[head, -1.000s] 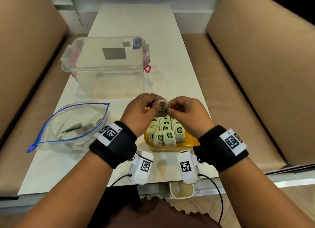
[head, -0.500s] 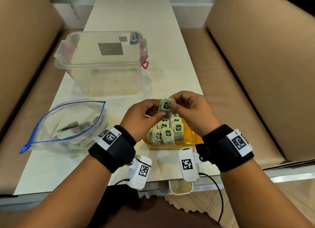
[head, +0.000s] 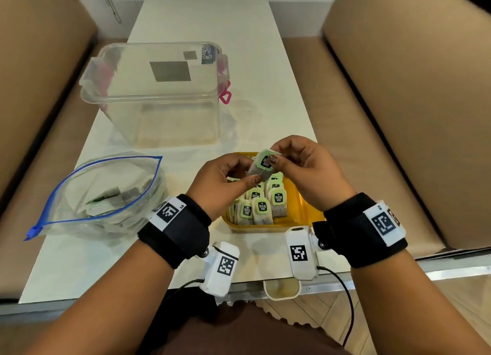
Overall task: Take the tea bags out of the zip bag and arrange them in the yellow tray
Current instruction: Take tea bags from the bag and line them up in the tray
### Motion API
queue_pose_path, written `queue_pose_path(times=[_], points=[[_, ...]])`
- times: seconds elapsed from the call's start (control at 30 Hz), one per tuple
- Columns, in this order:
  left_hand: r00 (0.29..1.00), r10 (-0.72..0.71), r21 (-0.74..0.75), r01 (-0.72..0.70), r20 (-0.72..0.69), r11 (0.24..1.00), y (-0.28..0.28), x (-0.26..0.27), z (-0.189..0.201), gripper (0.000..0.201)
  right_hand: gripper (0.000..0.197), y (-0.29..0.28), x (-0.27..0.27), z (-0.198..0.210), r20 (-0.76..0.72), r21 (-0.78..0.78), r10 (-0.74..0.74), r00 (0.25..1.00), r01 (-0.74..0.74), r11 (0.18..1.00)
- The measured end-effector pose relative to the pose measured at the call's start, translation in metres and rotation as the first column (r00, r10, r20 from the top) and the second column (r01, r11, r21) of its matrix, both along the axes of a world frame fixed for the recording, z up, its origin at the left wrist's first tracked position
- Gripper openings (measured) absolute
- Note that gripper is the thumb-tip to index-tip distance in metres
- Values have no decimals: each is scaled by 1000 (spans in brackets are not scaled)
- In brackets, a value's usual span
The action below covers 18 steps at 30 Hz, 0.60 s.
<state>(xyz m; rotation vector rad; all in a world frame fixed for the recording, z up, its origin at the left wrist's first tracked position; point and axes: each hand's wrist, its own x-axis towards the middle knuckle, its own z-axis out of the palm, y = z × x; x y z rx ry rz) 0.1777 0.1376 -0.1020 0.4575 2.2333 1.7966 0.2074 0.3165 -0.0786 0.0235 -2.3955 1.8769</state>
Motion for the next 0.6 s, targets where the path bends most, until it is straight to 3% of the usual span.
queue_pose_path(times=[0.2, 0.6], points=[[1000, -7, -41, 6, -8, 999, 4, -4, 3, 19, 9, 2, -1, 2, -27, 135, -26, 999, 30, 990], [1000, -15, -114, 13, -17, 993, 13, -6, 4, 28, 12, 6, 0, 5, -20, 152, -31, 999, 34, 988]])
